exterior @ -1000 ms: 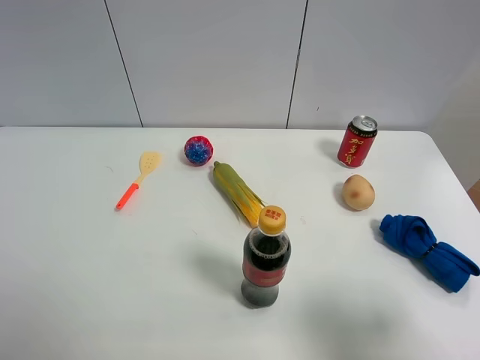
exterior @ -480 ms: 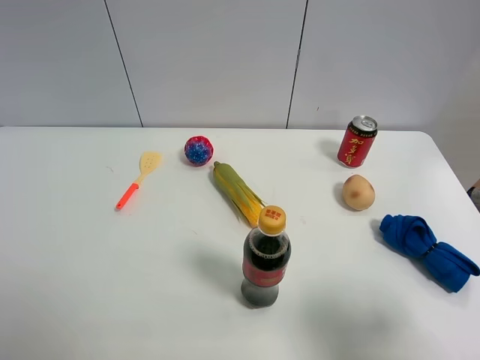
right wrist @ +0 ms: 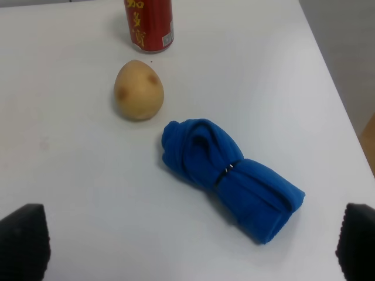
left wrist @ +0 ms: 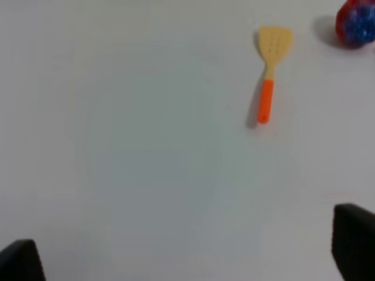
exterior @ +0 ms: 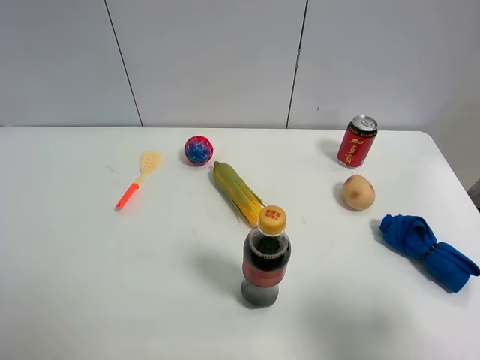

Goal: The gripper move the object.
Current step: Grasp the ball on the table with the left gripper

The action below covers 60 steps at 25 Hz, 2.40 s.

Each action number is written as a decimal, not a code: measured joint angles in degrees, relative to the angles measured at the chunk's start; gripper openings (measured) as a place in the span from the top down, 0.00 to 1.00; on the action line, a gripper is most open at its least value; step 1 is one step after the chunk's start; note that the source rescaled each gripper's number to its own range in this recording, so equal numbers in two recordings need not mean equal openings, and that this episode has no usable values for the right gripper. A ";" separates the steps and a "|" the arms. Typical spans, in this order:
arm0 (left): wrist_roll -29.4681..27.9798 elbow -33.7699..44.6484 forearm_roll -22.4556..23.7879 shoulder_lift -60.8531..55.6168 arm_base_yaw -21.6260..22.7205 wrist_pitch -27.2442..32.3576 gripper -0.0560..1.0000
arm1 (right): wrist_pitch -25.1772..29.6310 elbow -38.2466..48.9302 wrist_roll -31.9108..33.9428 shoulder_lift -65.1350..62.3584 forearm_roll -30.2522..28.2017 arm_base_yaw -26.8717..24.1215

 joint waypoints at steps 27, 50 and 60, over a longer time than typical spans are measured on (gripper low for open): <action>23.22 -43.04 -19.34 83.94 -19.53 -18.90 0.00 | 0.00 0.00 0.00 0.00 0.00 0.00; 27.91 -61.33 -16.39 109.74 -20.49 -25.25 0.00 | 0.00 0.00 0.00 0.00 0.00 0.00; 27.91 -61.45 -18.85 112.01 -21.24 -25.12 0.00 | 0.00 0.00 0.00 0.00 0.00 0.00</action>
